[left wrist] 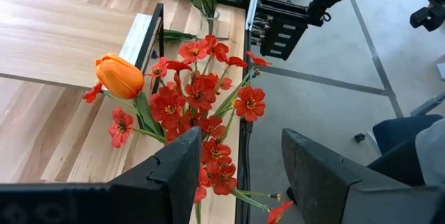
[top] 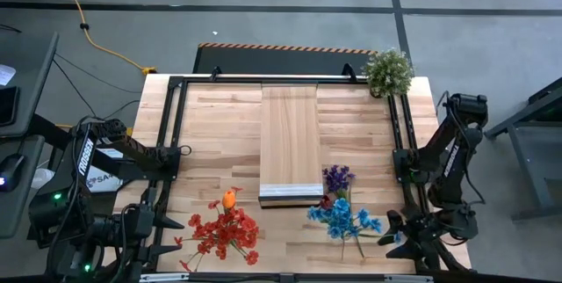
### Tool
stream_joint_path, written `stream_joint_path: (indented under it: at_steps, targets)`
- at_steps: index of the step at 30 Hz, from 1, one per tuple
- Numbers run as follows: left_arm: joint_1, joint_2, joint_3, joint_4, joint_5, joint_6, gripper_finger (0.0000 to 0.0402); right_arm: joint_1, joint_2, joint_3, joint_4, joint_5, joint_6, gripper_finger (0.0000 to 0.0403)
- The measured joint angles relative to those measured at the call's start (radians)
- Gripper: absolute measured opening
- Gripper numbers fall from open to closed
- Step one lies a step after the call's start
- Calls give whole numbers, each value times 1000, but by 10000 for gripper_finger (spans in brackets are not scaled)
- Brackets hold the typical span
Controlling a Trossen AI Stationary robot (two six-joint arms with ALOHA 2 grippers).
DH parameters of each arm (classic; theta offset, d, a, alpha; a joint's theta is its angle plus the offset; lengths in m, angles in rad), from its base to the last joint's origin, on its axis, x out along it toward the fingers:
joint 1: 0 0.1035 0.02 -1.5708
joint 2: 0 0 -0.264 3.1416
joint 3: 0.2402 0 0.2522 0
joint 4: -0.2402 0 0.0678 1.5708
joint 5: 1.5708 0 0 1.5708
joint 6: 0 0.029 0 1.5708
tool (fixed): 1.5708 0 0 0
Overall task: Pick and place flowers into a vace then onto a shelf
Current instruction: Put the blue flowers into the right transparent vase, then put the violet flowers into the right transparent vase
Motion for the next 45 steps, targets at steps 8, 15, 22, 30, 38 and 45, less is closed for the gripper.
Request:
stream_joint_path:
  at_steps: [8,15,22,30,38,45]
  targets:
    - [0,0,0,0,0,0,232,52,0,0,71,38,-26,215]
    - [0,0,0,0,-1,0,232,104,0,0,85,127,-56,216]
    - [0,0,0,0,-1,0,232,168,0,0,90,247,-110,211]
    - [0,0,0,0,-1,-1,232,204,0,0,104,324,-159,215]
    - [0,0,0,0,-12,-1,232,207,-42,0,91,339,-212,216]
    - [0,0,0,0,-25,-2,232,207,-133,0,-7,389,-310,216]
